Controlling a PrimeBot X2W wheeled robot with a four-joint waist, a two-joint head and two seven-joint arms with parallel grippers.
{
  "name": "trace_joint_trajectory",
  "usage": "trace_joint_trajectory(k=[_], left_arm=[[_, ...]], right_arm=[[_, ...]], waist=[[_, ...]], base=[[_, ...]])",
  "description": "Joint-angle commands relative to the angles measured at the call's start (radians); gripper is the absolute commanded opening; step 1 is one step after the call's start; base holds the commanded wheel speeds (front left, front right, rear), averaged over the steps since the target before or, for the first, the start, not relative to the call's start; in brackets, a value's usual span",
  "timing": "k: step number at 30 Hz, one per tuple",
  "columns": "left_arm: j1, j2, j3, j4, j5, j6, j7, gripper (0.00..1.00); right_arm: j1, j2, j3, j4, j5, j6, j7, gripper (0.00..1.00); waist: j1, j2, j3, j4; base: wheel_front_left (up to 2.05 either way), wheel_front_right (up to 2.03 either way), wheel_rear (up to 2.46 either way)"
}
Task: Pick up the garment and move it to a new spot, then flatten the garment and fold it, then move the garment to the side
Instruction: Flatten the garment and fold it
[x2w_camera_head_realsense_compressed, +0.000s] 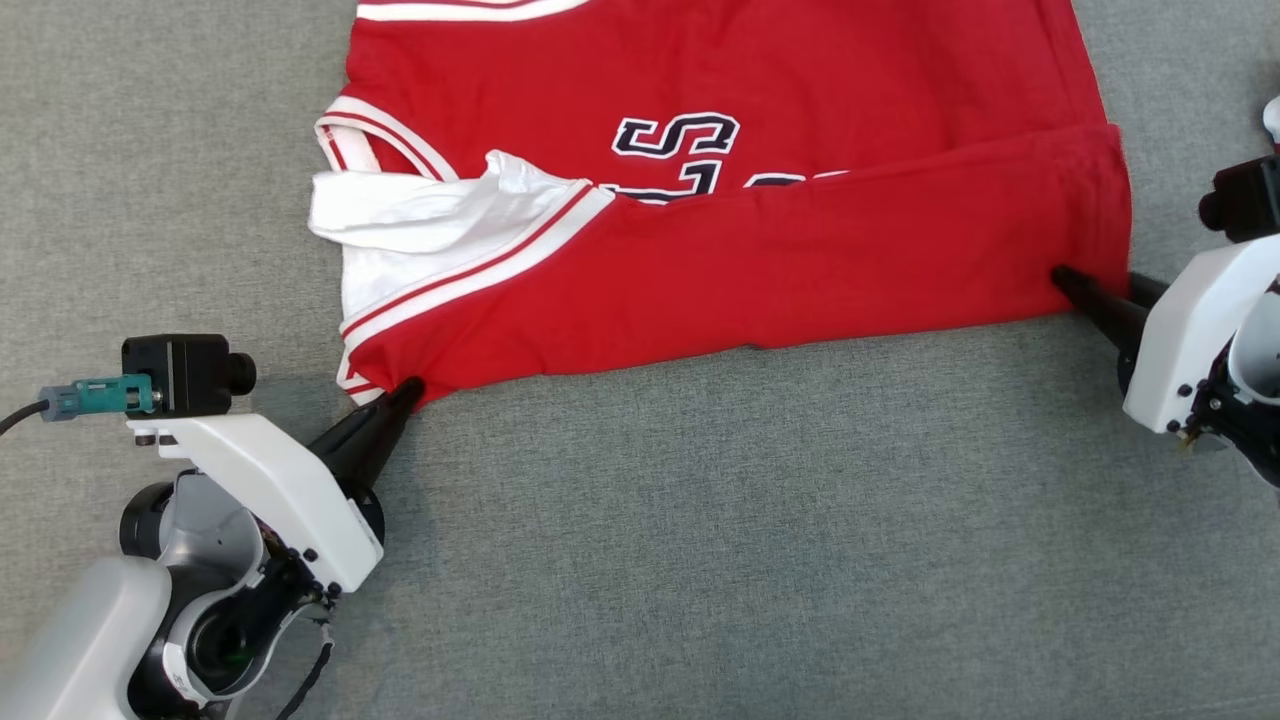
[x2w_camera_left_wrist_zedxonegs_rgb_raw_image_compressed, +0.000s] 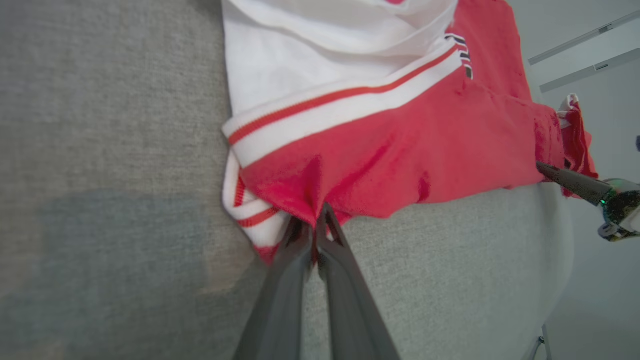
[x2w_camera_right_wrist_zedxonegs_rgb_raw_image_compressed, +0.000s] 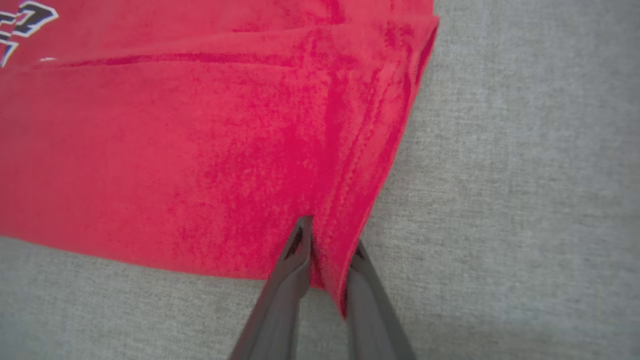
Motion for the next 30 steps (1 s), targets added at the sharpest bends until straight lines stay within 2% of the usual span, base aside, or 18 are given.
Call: trace_joint_trajectory(k=[1,4,10,17,20,25,26,27,30], left_arm=[[-0.001,-0.001,-0.002,0.012,-0.007,-0.008,0.0,0.0],[-0.008,-0.003,0.035,0.023,-0.035,-0.024,-0.018,0.0],[0.024,0.035,0.075,-0.025,-0.076,-0.036,0.003,0.0],[0.211,0.07,0.058,-0.2,-0.07,-0.001,-0.01,0.0],[0.354,0.063,0.041,-0.292,-0.043,0.031,-0.067,0.0],[0.428,0.03,0.037,-0.309,-0.036,0.03,-0.133,0.02],[0.419,0.02,0.035,-0.294,-0.03,0.025,-0.142,0.53],[0.407,0.009,0.035,-0.28,-0.029,0.023,-0.151,1.0],[0.378,0.009,0.026,-0.246,0.004,0.028,-0.161,1.0]], right_arm=[[0.035,0.016,0.028,0.012,0.011,0.003,0.014,0.0],[0.045,-0.027,0.025,0.013,0.037,0.002,0.008,0.0],[0.081,-0.105,0.004,-0.025,0.12,0.001,0.009,0.0],[0.203,-0.208,0.001,-0.104,0.199,0.001,0.022,0.0],[0.305,-0.265,-0.022,-0.147,0.245,0.001,0.009,0.0],[0.387,-0.289,-0.054,-0.173,0.255,0.001,-0.02,0.02],[0.393,-0.286,-0.057,-0.17,0.24,0.001,-0.026,0.33],[0.395,-0.282,-0.056,-0.172,0.223,0.001,-0.034,1.0],[0.398,-0.268,-0.073,-0.178,0.195,0.001,-0.046,1.0]], waist=[[0.0,0.0,-0.007,0.001],[0.0,0.0,-0.026,0.005],[0.0,0.0,-0.067,0.01],[0.0,0.0,-0.094,0.001],[0.0,0.0,-0.092,0.004],[0.0,0.0,-0.078,0.016],[0.0,0.0,-0.076,0.018],[0.0,0.0,-0.075,0.019],[0.0,0.0,-0.076,0.018]], base=[[0.0,0.0,0.0],[0.0,0.0,0.0],[0.0,0.0,0.0],[0.0,0.0,0.0],[0.0,0.0,0.0],[0.0,0.0,0.0],[0.0,0.0,0.0],[0.0,0.0,0.0],[0.0,0.0,0.0]])
